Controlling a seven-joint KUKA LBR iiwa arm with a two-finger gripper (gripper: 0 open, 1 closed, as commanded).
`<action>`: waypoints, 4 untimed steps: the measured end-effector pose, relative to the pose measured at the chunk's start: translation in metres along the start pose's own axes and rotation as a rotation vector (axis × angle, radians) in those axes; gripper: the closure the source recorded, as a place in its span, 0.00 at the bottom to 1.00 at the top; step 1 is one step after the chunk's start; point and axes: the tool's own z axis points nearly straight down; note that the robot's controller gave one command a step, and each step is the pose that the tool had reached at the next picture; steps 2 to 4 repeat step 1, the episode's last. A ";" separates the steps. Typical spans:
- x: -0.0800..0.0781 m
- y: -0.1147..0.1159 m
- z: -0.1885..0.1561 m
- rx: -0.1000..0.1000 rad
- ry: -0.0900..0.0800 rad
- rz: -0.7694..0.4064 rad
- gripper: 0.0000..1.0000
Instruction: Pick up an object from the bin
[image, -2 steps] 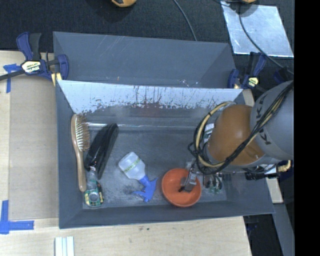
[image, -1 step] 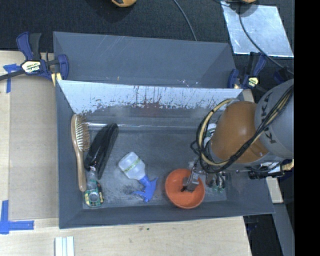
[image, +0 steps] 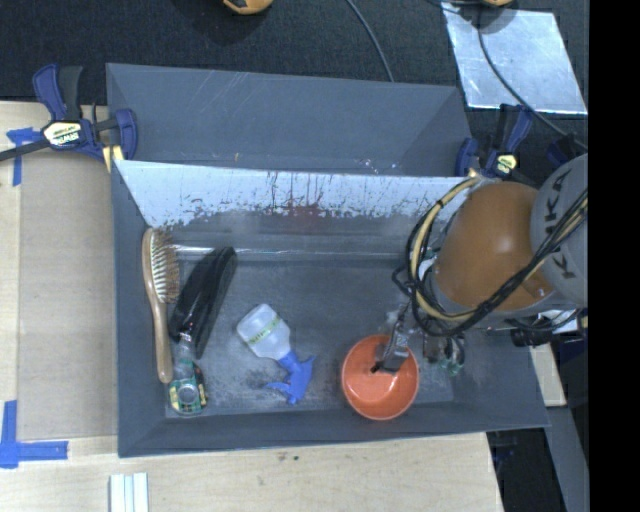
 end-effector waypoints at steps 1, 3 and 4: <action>-0.002 0.000 -0.026 -0.001 -0.006 -0.001 1.00; -0.002 0.000 -0.026 -0.001 -0.006 -0.001 1.00; -0.002 0.000 -0.026 -0.001 -0.006 -0.001 1.00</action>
Offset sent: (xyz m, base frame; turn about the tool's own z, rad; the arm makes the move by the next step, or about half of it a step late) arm 0.0016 -0.0002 0.0503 -0.0007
